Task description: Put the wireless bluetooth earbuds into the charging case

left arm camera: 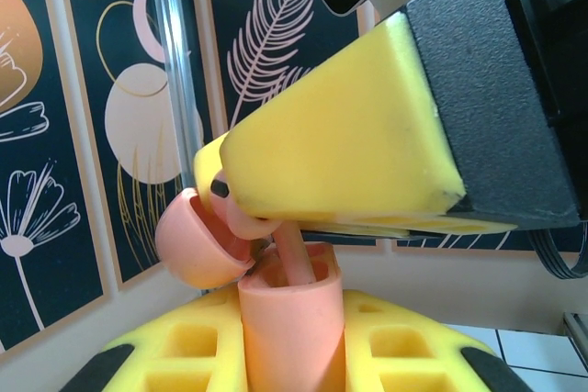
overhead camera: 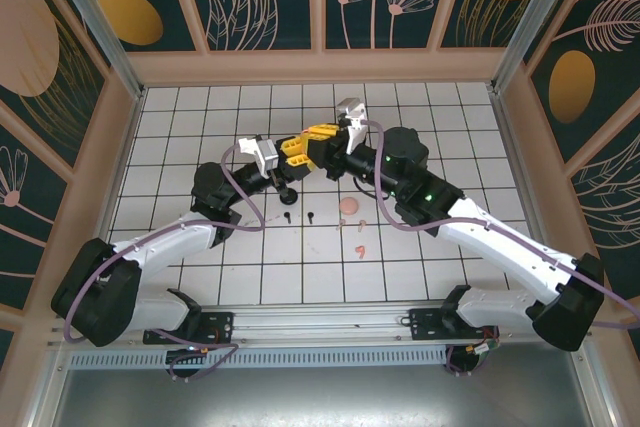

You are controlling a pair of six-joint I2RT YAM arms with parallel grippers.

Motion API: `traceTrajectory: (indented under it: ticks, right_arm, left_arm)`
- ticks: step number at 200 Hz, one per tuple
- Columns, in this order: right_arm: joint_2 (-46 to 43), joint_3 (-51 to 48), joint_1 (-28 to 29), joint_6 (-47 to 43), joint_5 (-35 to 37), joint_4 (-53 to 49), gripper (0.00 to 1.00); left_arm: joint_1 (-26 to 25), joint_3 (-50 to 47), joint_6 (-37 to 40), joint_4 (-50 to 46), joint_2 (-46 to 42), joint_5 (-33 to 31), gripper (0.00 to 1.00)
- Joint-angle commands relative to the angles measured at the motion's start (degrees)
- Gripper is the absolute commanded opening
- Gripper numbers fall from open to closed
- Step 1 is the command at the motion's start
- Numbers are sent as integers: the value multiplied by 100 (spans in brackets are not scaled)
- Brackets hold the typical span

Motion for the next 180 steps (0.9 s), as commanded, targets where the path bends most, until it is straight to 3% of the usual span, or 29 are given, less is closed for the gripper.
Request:
traceTrajectory:
  ticks: [1, 97, 138, 180]
  right_arm:
    - [214, -50, 85, -97, -135, -241, 21]
    - [342, 216, 102, -132, -47, -201, 20]
    - [349, 102, 102, -272, -76, -667, 20]
    - [288, -161, 111, -293, 349, -833, 21]
  left_arm:
    - [-42, 277, -103, 573, -15, -29, 0]
    - [-67, 260, 21, 419, 13, 86, 0]
    - [-68, 293, 38, 258, -75, -224, 0]
    - [-61, 228, 65, 268, -79, -609, 0]
